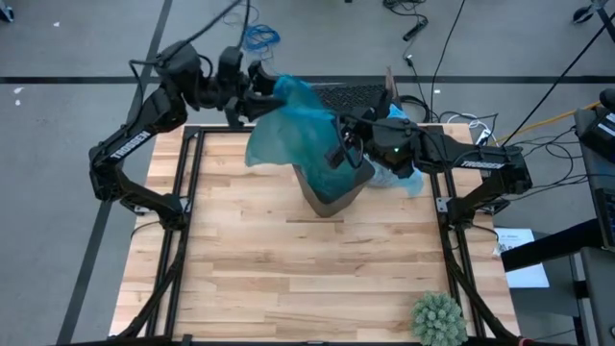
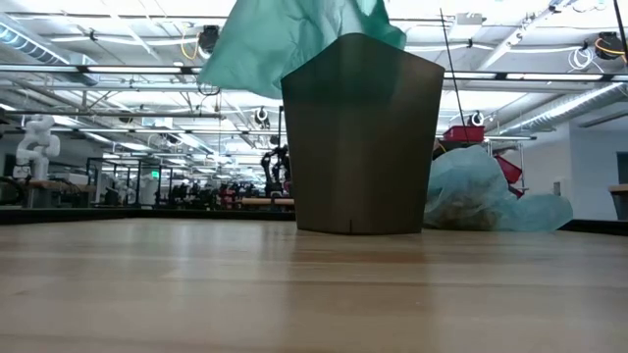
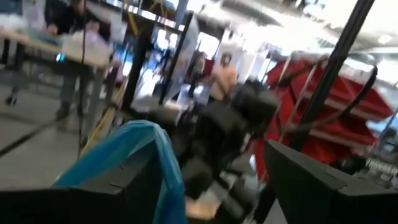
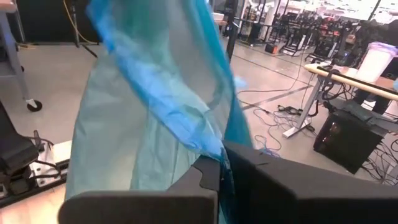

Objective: Place trash/remove bag and relplace
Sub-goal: Insert the dark blue trash bag into the trash bin

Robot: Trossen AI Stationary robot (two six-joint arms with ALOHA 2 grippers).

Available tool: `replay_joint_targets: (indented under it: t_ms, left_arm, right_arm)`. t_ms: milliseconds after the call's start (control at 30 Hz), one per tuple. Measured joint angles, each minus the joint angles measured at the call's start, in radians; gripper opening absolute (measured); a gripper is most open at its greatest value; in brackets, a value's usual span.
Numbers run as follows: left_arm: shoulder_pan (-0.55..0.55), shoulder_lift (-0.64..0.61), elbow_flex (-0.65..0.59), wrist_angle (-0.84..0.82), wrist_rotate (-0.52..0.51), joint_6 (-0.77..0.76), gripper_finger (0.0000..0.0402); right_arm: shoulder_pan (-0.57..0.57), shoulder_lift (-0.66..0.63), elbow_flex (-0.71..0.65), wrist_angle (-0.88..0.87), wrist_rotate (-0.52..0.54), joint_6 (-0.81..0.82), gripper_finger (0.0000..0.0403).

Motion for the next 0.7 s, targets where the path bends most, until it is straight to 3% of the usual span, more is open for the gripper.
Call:
replay_joint_targets:
  t_ms: [233,400,700]
  left_arm:
    - [0.0,0.0,0.0,-0.2,-0.021,0.126,0.0267]
    - [0.0,-0.011,0.0,-0.29,-0.079,0.224,0.0267]
    - [0.0,-0.041,0.039,-0.412,-0.091,0.309,0.0267]
  right_arm:
    - [-0.003,0.0,0.0,0.013,0.0,0.0,0.0]
    - [-0.003,-0.008,0.0,0.014,0.001,0.0,0.0]
    - [-0.003,-0.047,0.0,0.014,0.047,-0.005,0.0]
